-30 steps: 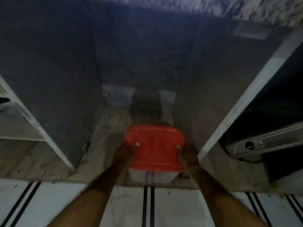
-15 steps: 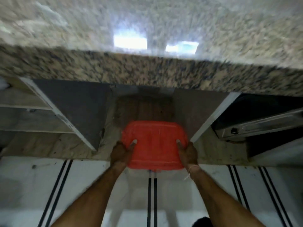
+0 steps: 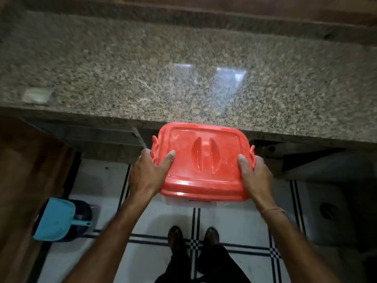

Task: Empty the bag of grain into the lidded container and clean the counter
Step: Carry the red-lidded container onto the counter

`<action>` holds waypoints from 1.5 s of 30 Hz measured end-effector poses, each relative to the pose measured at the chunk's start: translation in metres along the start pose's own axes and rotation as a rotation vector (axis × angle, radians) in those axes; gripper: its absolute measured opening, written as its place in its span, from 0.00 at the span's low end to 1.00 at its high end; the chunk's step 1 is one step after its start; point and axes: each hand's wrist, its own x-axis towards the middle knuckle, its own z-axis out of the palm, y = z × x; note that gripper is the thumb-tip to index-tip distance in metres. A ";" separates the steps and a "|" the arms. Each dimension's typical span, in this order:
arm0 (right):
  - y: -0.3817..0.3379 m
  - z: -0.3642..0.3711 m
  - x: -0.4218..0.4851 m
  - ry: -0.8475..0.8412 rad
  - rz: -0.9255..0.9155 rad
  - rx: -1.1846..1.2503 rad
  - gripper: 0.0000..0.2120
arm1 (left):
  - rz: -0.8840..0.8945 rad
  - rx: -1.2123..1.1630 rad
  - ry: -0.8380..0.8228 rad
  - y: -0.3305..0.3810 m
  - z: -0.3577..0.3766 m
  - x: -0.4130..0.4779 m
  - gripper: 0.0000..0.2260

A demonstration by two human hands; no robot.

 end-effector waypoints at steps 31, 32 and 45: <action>-0.185 -0.135 0.344 0.083 -0.112 0.144 0.25 | 0.088 -0.264 -0.008 0.320 0.013 0.274 0.34; -0.186 -0.136 0.349 0.071 -0.096 0.153 0.25 | 0.069 -0.313 -0.043 0.320 0.013 0.284 0.36; -0.173 -0.110 0.392 -0.060 0.107 0.756 0.22 | -0.224 -0.869 -0.212 0.278 0.005 0.339 0.30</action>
